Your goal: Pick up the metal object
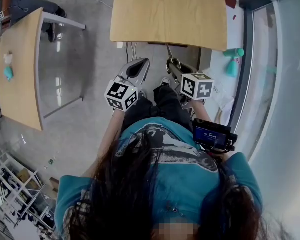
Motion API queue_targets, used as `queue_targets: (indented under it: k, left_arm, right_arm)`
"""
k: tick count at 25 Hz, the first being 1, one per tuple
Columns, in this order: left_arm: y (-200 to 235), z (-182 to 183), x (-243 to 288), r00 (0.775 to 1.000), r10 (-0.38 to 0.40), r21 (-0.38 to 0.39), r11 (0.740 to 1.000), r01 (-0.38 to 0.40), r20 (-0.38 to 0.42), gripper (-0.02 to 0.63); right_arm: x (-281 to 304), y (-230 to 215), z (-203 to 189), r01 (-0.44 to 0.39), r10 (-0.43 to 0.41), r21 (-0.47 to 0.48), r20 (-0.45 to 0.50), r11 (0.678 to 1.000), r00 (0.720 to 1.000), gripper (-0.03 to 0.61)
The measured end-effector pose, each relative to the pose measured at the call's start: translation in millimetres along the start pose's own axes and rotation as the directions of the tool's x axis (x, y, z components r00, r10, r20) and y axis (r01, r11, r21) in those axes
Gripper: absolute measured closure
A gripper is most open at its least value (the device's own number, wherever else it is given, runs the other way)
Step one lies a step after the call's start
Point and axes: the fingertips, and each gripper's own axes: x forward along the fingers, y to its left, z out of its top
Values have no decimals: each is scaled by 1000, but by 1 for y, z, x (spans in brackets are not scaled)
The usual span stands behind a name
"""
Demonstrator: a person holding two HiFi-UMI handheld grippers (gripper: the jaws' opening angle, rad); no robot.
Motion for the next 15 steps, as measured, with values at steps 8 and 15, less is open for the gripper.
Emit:
queue_targets:
  k: [8, 15]
  left_arm:
    - [21, -8, -79, 999, 18, -5, 1000, -17, 42, 611]
    - [24, -25, -138, 997, 2, 12, 1000, -3, 75, 612]
  right_arm:
    - [8, 68, -30, -11, 11, -3, 3, 1000, 1000, 479]
    - [6, 124, -63, -32, 32, 1, 37, 999, 999, 479]
